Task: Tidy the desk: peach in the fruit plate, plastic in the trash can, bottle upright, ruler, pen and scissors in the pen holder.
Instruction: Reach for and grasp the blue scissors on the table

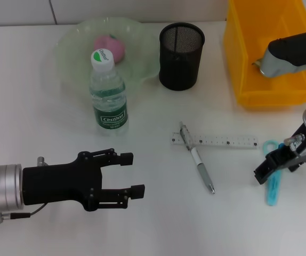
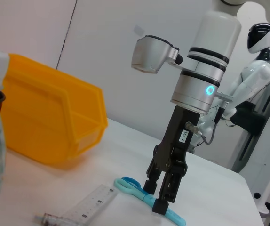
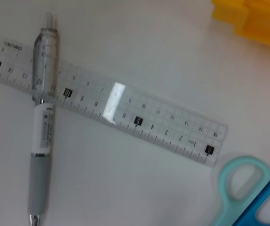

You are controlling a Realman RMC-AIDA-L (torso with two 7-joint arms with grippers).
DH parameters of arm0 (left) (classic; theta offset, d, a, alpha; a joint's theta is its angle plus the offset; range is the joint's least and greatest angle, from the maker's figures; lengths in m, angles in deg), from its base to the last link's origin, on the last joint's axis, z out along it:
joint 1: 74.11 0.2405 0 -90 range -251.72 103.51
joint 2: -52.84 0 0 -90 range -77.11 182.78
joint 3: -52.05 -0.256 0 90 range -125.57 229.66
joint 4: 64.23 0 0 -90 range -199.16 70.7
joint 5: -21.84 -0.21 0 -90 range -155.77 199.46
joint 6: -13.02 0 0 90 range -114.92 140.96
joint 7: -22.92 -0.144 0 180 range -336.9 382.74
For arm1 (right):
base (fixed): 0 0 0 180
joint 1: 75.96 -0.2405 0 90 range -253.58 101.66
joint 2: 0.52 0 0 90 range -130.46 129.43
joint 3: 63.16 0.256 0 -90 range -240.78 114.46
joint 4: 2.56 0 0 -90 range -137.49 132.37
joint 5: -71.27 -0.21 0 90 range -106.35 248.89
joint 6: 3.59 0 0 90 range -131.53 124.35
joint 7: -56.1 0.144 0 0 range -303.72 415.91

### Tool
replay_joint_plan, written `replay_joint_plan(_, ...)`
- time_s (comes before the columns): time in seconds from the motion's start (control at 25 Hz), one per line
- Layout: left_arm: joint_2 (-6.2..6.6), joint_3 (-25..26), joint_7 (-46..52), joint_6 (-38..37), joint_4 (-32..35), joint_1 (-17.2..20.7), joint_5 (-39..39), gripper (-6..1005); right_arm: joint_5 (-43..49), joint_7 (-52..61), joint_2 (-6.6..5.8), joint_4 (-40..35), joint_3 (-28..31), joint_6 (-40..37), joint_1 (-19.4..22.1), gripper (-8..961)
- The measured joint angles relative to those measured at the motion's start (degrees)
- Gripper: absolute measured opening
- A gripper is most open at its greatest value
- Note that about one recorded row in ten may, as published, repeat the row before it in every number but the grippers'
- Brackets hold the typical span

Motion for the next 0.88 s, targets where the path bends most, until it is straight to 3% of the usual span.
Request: replay_joint_plan(0.88,-0.19,0.0,-0.7,0.2,0.0,0.3,-0.1,832,3.5,0.0,0.17,-3.9,-3.9,-5.2,-2.5,803)
